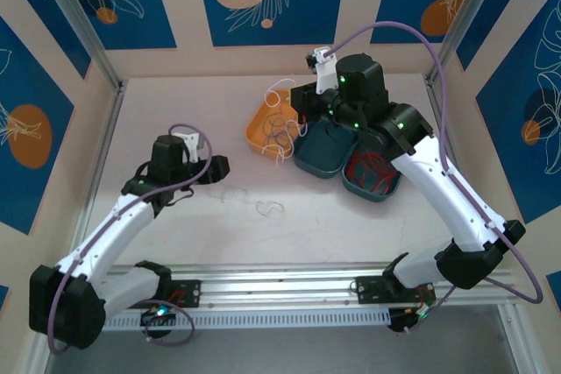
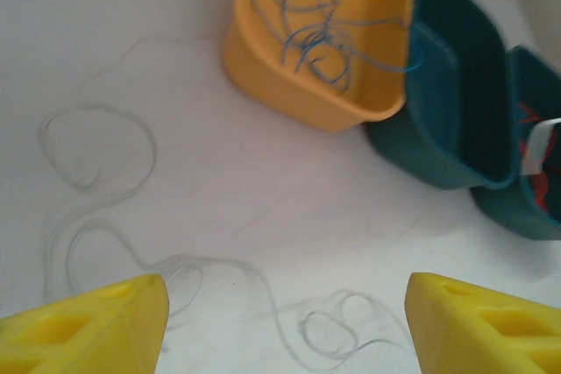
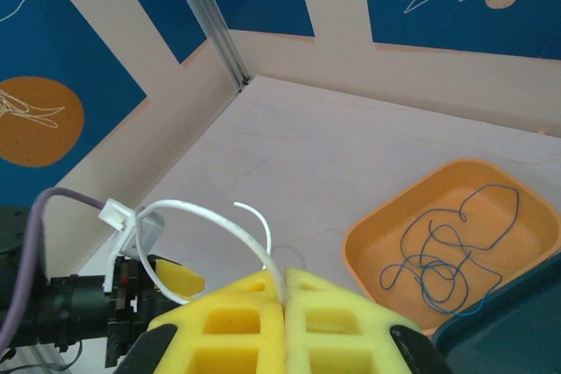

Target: Untangle the cables

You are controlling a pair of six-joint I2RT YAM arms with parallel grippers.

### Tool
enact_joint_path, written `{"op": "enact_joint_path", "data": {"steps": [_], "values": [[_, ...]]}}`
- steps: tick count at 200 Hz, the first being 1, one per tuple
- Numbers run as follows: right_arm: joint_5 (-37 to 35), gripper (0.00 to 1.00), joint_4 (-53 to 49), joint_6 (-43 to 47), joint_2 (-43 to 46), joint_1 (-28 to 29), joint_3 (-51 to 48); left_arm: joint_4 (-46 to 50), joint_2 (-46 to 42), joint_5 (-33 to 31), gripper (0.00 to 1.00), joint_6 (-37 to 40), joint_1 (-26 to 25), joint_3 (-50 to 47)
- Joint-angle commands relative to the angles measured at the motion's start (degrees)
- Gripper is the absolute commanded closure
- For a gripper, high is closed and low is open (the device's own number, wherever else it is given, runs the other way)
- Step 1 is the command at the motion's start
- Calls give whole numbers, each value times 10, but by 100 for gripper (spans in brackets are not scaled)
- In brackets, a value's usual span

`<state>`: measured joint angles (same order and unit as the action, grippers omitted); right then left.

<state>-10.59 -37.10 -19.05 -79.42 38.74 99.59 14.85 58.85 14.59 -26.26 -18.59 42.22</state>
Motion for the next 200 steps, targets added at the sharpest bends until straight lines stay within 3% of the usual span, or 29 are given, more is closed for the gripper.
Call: {"op": "enact_joint_path", "data": {"steps": [1,43,104,167,200], "values": [[16,100,-7,-22,-4,-2,27,-76,-48,15,30,22,-23,-21],[5,100,-16,-35,-19,8,46,-182,-71,-37,39,58,-123,-48],[-17,100,-23,-44,-38,27,74,-315,33,-89,43,119,-262,-43],[-15,100,-20,-46,-47,38,88,-346,110,-144,42,131,-280,-23],[-15,100,-17,-46,-49,42,92,-394,143,-131,42,127,-280,-16]]}}
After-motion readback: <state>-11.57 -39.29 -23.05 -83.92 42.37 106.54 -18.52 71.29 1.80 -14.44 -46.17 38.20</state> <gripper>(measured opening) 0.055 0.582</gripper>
